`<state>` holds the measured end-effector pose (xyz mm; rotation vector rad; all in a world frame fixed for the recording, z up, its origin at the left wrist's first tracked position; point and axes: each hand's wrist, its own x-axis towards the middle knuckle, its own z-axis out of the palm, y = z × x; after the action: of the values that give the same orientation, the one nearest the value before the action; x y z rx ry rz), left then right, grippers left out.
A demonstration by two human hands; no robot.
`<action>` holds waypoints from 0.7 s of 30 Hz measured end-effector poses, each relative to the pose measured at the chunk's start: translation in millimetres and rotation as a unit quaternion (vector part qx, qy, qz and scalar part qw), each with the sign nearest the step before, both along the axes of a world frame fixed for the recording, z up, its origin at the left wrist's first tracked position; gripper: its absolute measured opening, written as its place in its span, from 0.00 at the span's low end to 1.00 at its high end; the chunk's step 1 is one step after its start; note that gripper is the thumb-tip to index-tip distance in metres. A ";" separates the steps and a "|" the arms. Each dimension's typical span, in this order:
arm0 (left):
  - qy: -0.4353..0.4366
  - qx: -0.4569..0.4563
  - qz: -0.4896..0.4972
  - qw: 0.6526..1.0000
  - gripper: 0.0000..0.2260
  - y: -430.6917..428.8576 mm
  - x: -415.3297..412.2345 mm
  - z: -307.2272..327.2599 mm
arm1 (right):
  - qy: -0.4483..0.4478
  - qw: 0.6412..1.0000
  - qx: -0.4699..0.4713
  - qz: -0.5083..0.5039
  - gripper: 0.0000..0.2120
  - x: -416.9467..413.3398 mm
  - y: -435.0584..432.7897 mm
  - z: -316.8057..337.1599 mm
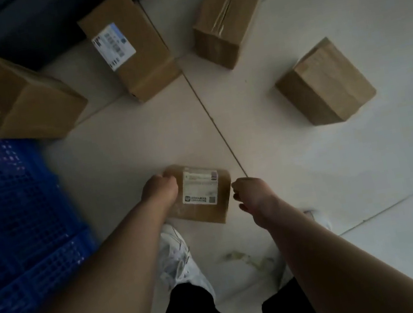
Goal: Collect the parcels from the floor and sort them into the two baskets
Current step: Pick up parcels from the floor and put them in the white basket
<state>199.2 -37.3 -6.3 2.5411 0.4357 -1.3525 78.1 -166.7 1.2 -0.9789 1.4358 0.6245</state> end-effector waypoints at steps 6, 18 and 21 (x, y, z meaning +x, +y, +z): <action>-0.061 -0.095 0.031 0.993 0.15 -33.5 -9.3 6.5 | -0.044 0.997 -0.032 -0.061 0.14 -5.1 -23.6 8.4; -0.018 -0.104 -0.100 0.989 0.25 -156.3 -1.8 7.4 | -0.044 0.978 -0.116 -0.167 0.16 -24.0 -134.3 16.1; -0.052 -0.183 -0.146 0.971 0.26 -196.9 0.5 17.7 | -0.033 0.955 -0.175 -0.237 0.08 -38.0 -163.8 22.3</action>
<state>199.7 -234.2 11.4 2.4073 -0.2024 -1.2431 40.1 -330.5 23.5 -0.8663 1.6789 -0.0185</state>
